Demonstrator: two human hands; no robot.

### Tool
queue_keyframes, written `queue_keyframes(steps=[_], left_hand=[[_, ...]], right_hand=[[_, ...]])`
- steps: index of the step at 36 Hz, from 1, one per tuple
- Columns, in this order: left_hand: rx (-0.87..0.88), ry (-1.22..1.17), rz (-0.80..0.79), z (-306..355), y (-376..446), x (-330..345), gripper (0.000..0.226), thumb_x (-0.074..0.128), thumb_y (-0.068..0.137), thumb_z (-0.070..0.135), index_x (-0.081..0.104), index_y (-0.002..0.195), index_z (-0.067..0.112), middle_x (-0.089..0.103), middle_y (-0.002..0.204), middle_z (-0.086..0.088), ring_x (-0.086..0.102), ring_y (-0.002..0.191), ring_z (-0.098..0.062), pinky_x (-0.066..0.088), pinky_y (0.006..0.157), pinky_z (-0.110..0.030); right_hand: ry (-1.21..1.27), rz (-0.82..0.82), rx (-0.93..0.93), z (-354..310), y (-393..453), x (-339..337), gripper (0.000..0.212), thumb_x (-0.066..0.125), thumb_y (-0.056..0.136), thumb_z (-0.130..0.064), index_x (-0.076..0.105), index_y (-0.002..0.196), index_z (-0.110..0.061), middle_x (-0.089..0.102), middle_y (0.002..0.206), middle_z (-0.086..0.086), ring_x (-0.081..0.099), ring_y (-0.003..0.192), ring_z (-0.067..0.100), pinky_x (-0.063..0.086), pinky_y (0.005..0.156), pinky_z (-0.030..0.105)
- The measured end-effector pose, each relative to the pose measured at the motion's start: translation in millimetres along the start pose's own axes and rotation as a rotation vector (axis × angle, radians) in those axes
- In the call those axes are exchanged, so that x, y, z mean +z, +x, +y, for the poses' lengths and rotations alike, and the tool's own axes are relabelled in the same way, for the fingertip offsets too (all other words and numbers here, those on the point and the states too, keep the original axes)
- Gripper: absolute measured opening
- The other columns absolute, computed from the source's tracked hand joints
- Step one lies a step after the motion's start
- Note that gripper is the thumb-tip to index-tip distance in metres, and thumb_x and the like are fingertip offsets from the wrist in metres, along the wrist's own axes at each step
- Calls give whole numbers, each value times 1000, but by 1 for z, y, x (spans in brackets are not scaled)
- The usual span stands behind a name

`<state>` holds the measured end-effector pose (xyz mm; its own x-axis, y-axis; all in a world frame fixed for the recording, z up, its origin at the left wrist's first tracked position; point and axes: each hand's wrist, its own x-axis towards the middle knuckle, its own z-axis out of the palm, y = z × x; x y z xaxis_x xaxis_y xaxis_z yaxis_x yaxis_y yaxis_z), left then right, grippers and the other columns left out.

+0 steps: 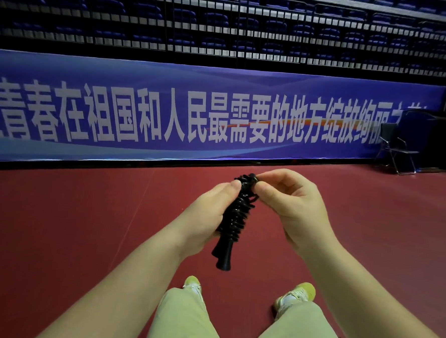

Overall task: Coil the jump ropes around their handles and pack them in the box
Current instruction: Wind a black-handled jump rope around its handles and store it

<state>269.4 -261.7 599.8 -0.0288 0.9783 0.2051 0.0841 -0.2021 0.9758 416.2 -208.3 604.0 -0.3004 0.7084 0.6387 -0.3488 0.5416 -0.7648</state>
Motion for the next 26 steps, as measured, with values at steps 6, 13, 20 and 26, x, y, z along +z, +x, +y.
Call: queue_keyframes(steps=[6,13,20,26], left_hand=[[156,82,84,1,0,-5,21,56,94,24,53,112,14,65,95,-3,66,76,-7,52,64,-22],[334,290,224,-3,-3,-8,34,75,81,22,49,102,18,62,87,-2,65,71,-8,58,67,-32],[401,334,292,-6,-1,-9,36,70,66,36,49,95,26,62,89,-1,64,75,-10,57,67,-32],[386,241,266,-7,2,-10,37,68,70,33,53,102,22,63,96,-6,67,77,-15,59,66,-36]], right_hand=[[-18,-9,-18,3,2,2,20,77,75,-5,73,74,-25,74,82,0,68,81,13,51,77,30],[25,-38,-17,10,6,4,18,75,71,-11,74,75,-29,73,81,0,68,83,17,54,82,38],[9,-10,-36,11,10,7,9,78,66,-26,74,72,-31,74,82,1,68,85,24,53,89,50],[84,-49,-17,18,13,4,19,85,59,-36,74,74,-29,74,85,2,68,87,23,52,89,44]])
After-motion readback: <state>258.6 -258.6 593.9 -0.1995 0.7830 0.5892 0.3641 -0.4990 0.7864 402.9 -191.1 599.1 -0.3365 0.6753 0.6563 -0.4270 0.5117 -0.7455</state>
